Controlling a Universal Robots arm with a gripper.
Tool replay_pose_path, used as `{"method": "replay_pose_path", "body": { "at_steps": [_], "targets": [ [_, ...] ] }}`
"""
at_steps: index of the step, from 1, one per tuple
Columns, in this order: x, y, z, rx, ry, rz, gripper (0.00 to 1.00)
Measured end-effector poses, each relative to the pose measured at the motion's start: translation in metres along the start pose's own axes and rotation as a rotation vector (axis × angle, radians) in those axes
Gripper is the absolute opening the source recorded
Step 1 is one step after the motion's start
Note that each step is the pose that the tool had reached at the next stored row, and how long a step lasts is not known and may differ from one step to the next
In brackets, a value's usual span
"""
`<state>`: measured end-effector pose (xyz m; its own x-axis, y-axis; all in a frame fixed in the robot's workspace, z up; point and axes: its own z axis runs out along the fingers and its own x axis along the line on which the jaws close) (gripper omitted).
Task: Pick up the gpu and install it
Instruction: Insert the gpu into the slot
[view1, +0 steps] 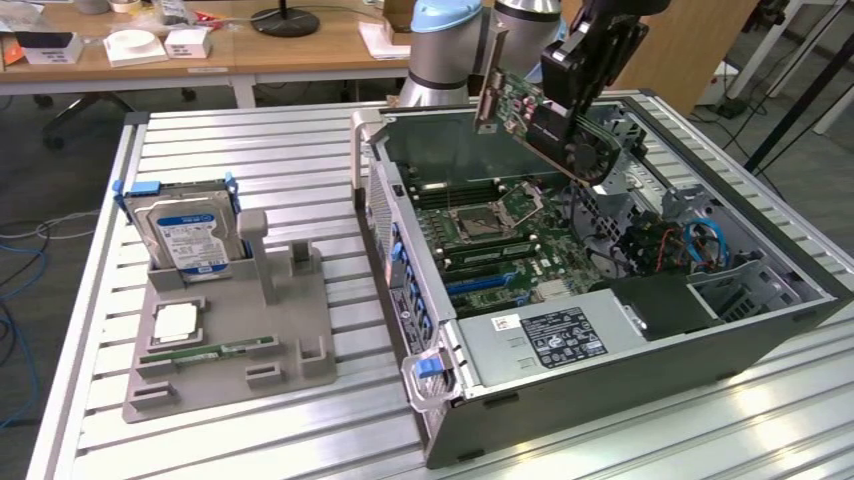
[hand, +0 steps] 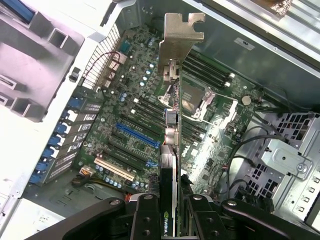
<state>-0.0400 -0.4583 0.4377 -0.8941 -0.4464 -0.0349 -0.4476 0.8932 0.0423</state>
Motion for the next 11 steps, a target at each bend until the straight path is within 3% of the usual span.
{"method": "replay_pose_path", "body": {
  "at_steps": [11],
  "targets": [
    [0.0000, 0.0000, -0.0001, -0.0006, 0.0007, -0.017, 0.26]
  ]
}}
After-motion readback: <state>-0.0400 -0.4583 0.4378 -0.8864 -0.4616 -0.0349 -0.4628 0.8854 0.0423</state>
